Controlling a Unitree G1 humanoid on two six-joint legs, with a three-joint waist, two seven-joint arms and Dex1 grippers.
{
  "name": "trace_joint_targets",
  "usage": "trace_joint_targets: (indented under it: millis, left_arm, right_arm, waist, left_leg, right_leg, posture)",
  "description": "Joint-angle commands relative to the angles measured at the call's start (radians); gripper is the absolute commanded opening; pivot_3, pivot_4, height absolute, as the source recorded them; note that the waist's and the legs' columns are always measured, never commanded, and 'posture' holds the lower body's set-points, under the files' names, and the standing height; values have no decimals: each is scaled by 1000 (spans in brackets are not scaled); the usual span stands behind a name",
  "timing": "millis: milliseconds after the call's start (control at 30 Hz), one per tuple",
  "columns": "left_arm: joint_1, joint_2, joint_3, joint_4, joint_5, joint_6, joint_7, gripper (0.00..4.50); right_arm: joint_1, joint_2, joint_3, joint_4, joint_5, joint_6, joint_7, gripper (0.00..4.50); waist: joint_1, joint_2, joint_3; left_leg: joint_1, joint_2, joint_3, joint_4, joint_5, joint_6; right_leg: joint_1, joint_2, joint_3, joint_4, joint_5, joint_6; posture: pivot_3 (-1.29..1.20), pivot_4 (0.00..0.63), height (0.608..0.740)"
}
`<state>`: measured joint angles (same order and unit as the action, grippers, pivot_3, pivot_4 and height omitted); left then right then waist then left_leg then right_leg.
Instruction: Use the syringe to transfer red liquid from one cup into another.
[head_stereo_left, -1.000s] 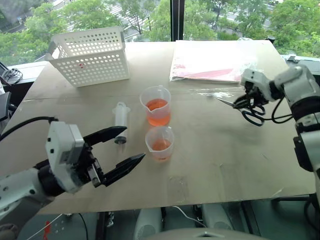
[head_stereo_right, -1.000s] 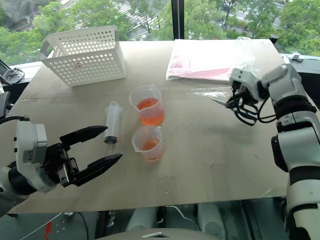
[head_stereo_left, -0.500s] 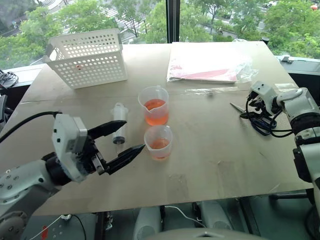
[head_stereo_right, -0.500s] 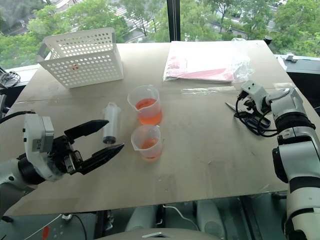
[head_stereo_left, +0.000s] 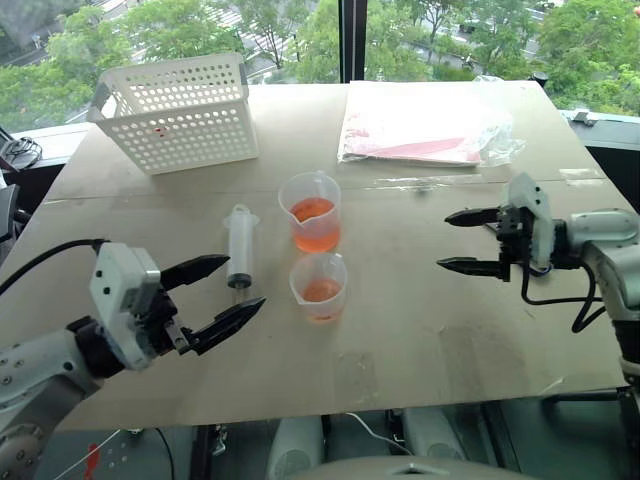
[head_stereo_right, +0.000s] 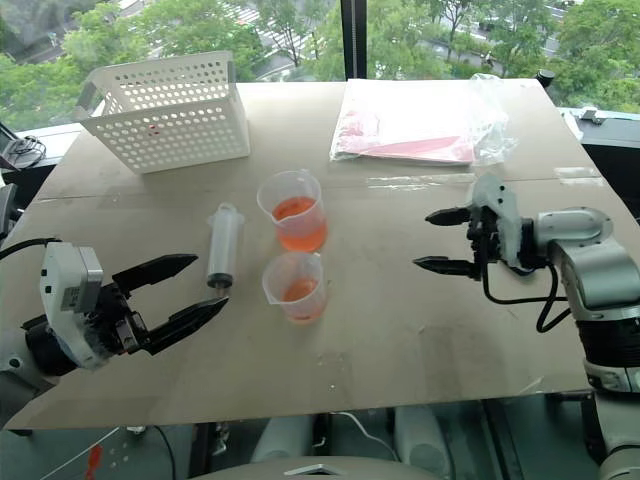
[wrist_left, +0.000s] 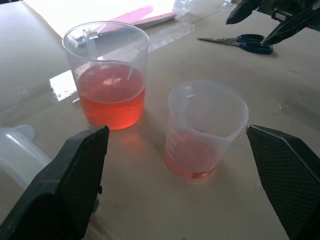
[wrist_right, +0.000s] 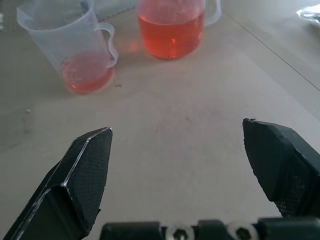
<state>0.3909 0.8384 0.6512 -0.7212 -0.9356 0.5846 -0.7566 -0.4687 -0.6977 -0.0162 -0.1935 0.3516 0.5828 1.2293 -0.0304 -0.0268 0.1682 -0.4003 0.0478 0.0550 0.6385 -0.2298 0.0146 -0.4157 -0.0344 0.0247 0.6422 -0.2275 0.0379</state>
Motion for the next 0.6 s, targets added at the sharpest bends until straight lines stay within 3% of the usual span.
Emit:
trace_joint_targets:
  millis: [33,200,367,467,600]
  left_arm:
    - [-56,10,11,40,-16,8,19,4500]
    - [-120,33,-10,98,9,54,41,4500]
    - [-199,66,-12,150,-23,235,236,4500]
    - [-346,128,-20,200,-182,470,462,4500]
    - [-605,285,-143,294,-430,745,774,4500]
  right_arm:
    - [-24,68,-18,-116,67,27,-108,4451]
    - [-141,178,46,-143,129,186,-230,4451]
    - [-253,242,122,-145,146,208,-268,4451]
    - [-254,208,131,-174,161,113,-178,4451]
    - [-164,109,60,-221,217,0,-45,4451]
  waist:
    - [0,-1,0]
    - [-6,-1,0]
    - [-3,-2,0]
    - [12,-5,0]
    - [32,-7,0]
  left_leg:
    - [0,0,0,1,0,0]
    - [1,2,-5,4,0,0]
    - [-2,1,-7,2,0,0]
    - [-5,1,-8,1,0,0]
    - [-14,4,-13,5,0,0]
  right_leg:
    - [0,0,0,0,0,0]
    - [2,0,0,1,1,-1]
    - [0,0,-3,1,3,-5]
    - [-2,0,-6,1,5,-1]
    - [-6,-1,-13,0,6,0]
  posture:
    - [0,150,740]
    - [0,150,740]
    - [0,150,740]
    - [0,150,740]
    - [0,150,740]
